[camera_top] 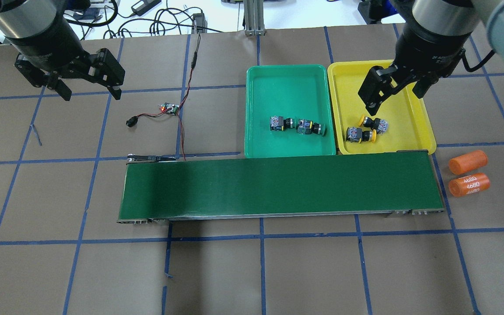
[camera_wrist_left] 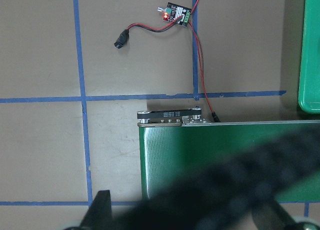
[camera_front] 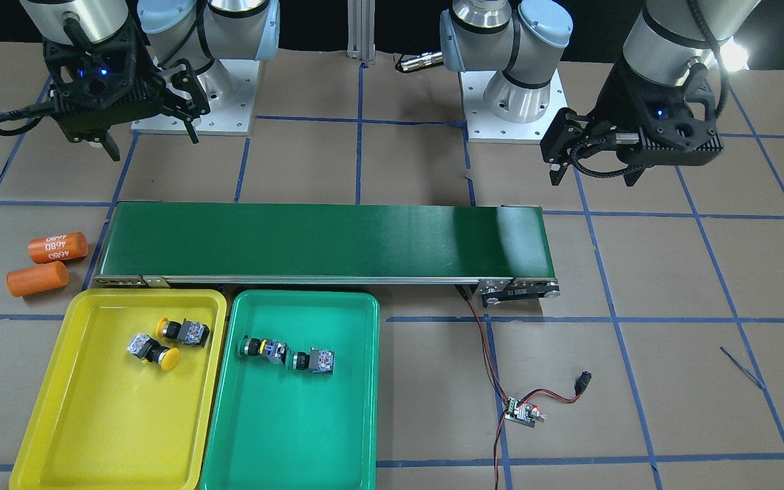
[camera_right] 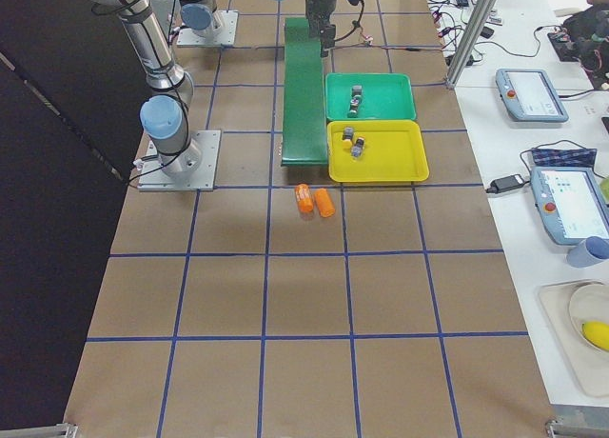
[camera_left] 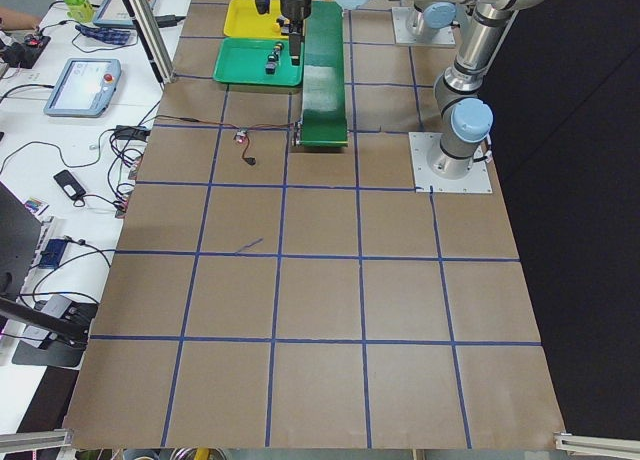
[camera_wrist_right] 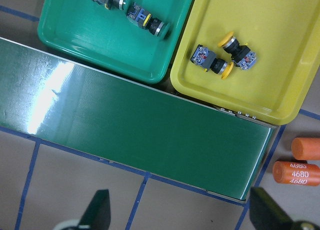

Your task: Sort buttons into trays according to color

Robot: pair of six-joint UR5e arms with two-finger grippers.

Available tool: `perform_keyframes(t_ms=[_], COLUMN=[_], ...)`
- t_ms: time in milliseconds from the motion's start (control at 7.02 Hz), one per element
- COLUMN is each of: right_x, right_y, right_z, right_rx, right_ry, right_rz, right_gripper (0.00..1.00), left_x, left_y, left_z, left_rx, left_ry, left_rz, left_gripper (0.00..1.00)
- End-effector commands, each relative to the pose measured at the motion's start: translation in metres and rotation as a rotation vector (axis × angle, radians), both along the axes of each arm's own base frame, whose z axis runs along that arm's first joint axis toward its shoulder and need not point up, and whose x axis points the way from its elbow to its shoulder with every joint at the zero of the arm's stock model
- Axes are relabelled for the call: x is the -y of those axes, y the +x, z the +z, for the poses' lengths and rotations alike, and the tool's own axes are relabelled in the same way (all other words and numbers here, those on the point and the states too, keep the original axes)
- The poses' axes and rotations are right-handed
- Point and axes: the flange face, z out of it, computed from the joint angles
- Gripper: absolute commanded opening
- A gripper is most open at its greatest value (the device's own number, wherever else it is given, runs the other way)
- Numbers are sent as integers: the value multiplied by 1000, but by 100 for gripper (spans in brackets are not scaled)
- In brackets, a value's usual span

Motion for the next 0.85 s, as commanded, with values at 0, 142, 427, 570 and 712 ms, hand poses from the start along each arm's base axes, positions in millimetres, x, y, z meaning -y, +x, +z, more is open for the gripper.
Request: perform_keyframes(t_ms=[0, 142, 427, 570, 712], right_x=[0, -1, -2, -2, -2], right_y=[-2, -1, -1, -1, -1], right_z=[3, 3, 4, 5, 5], right_rx=[4, 6, 6, 7, 9], right_ry=[-13, -13, -16, -17, -17], right_rz=[-90, -99, -100, -106, -107], right_gripper=[89, 100, 100, 100, 100], left_x=[0, 0, -1, -1, -1], left_y=[0, 0, 0, 0, 0], left_z=[0, 0, 1, 1, 1], left_rx=[2, 5, 4, 4, 4], left_ry=[0, 0, -1, -1, -1], left_rz=[0, 0, 0, 0, 0], left_gripper=[100, 100, 100, 100, 100])
